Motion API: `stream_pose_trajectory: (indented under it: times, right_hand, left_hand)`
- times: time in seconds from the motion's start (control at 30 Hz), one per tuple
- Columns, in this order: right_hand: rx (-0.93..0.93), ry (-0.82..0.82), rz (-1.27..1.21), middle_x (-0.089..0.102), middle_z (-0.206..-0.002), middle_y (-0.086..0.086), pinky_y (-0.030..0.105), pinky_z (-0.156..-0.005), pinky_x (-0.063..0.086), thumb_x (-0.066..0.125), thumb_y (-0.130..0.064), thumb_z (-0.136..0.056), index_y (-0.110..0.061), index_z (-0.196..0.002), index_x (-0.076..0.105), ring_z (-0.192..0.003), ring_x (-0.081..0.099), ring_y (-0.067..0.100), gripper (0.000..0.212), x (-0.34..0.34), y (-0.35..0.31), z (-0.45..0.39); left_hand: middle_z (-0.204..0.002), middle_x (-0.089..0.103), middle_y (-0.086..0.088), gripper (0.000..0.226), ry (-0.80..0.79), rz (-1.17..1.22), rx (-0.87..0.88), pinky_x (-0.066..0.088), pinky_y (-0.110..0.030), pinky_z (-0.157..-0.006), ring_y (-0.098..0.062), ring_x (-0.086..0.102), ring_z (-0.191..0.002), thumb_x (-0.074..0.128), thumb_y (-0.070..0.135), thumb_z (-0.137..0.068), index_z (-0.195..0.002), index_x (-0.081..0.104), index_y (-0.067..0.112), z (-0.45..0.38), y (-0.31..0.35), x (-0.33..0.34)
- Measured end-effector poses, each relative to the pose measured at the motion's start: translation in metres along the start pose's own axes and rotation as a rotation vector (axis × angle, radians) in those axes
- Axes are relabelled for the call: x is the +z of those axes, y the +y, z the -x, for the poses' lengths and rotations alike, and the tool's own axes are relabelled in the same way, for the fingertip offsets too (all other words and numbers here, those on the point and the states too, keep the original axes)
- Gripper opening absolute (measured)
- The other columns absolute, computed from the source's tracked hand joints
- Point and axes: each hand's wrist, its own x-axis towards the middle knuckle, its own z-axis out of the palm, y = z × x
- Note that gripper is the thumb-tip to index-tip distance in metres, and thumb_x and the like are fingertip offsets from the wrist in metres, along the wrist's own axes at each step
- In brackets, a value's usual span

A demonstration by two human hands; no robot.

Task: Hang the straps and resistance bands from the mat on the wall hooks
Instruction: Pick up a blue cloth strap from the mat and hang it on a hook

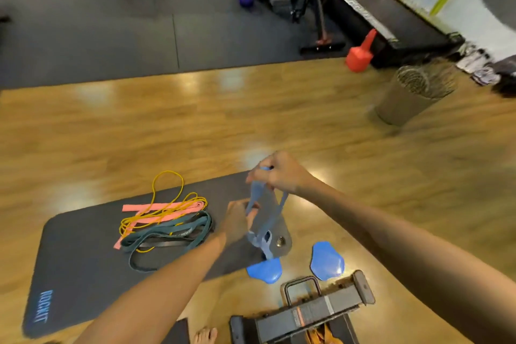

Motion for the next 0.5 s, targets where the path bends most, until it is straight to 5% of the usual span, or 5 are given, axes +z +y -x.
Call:
stream_pose_trajectory:
  times: [0.17,0.3,0.4,0.5]
  right_hand:
    - [0.04,0.224,0.081,0.044,-0.049,0.01,0.026,-0.05,0.034,0.067,-0.017,-0.083,0.008,-0.055,0.05,-0.049,0.05,0.029,0.041,-0.063,-0.084,0.038]
    - [0.118,0.156,0.332,0.056,-0.057,0.017,0.023,-0.046,0.04,0.063,-0.022,-0.089,-0.001,-0.059,0.055,-0.047,0.054,0.016,0.038,-0.084,-0.119,0.063]
    - [0.21,0.14,0.41,0.069,-0.088,0.014,0.032,-0.068,0.048,0.069,-0.029,-0.087,-0.003,-0.097,0.066,-0.078,0.063,0.02,0.028,-0.075,-0.127,0.075]
    - [0.197,0.138,0.197,0.062,-0.115,0.021,0.045,-0.091,0.048,0.075,-0.014,-0.079,-0.001,-0.126,0.053,-0.107,0.061,0.031,0.053,-0.055,-0.139,0.087]
  left_hand:
    - [-0.057,0.056,0.009,0.025,-0.062,0.029,-0.017,0.038,-0.031,-0.058,-0.004,0.05,-0.051,0.052,0.001,-0.091,-0.076,0.059,0.019,0.005,0.041,-0.061]
    - [-0.072,0.054,0.003,0.019,-0.059,0.027,0.045,0.031,-0.03,-0.059,-0.016,0.047,-0.064,0.046,-0.003,-0.091,-0.083,0.056,0.011,-0.009,0.099,-0.123]
    - [-0.068,0.049,-0.004,0.01,-0.136,-0.053,0.206,0.026,-0.031,-0.059,-0.016,0.041,-0.064,0.053,0.012,-0.08,-0.07,0.055,0.012,-0.017,0.16,-0.164]
    - [-0.069,0.047,-0.003,0.01,-0.351,-0.27,0.341,0.029,-0.031,-0.058,-0.017,0.041,-0.064,0.06,0.017,-0.074,-0.076,0.058,0.008,-0.02,0.218,-0.189]
